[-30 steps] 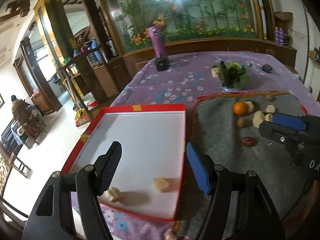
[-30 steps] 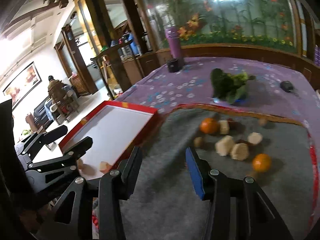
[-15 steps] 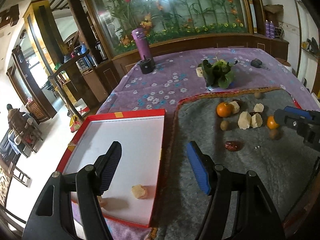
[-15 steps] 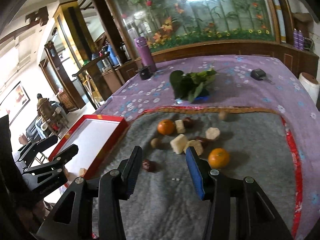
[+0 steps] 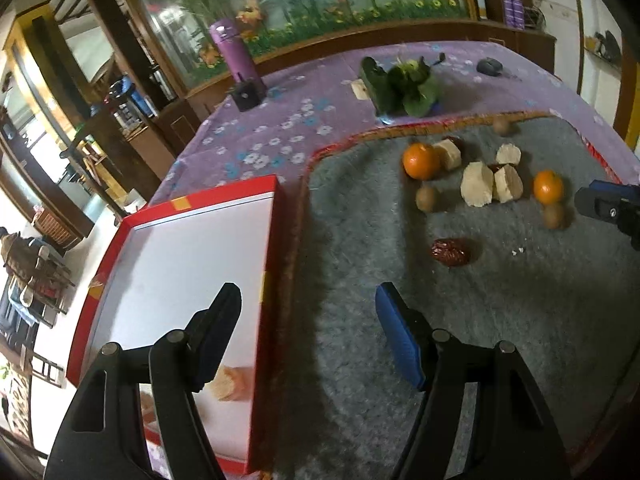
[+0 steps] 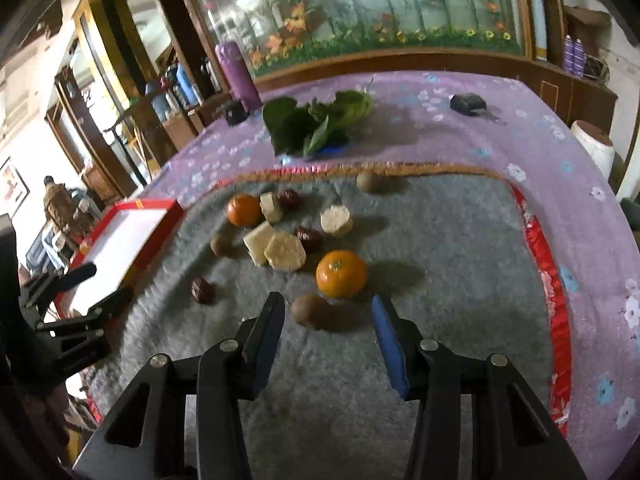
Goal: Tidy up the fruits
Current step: 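Move both open tools back over the grey mat, then move the left tool toward a red date while the right tool approaches a brown round fruit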
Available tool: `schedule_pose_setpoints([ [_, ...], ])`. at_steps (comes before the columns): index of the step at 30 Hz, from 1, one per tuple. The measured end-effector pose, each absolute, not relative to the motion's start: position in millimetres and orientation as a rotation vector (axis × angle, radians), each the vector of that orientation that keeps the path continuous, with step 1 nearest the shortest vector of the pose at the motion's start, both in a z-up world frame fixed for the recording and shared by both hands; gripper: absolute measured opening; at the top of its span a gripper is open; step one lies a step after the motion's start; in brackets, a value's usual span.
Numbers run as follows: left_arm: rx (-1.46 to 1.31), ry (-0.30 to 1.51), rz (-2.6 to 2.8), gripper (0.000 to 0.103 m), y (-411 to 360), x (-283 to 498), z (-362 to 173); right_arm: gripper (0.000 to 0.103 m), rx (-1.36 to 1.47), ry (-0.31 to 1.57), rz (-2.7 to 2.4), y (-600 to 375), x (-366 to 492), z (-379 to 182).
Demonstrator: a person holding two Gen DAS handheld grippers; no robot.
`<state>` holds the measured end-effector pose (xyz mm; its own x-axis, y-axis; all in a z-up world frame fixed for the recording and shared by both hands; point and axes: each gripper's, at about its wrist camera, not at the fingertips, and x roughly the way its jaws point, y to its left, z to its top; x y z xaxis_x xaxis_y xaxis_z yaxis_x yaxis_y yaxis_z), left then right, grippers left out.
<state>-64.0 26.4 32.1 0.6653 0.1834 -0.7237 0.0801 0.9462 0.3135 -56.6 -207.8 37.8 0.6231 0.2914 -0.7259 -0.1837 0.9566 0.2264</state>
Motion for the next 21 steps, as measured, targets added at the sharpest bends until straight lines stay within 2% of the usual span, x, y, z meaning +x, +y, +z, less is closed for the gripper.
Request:
schedule_pose_setpoints([
  [13, 0.334, 0.877, -0.067, 0.069, -12, -34, 20, 0.046, 0.053, 0.941, 0.28, -183, -39, 9],
  [21, 0.274, 0.898, -0.166, 0.069, -22, -19, 11, 0.03, 0.019, 0.941, 0.261, -183, -37, 9],
])
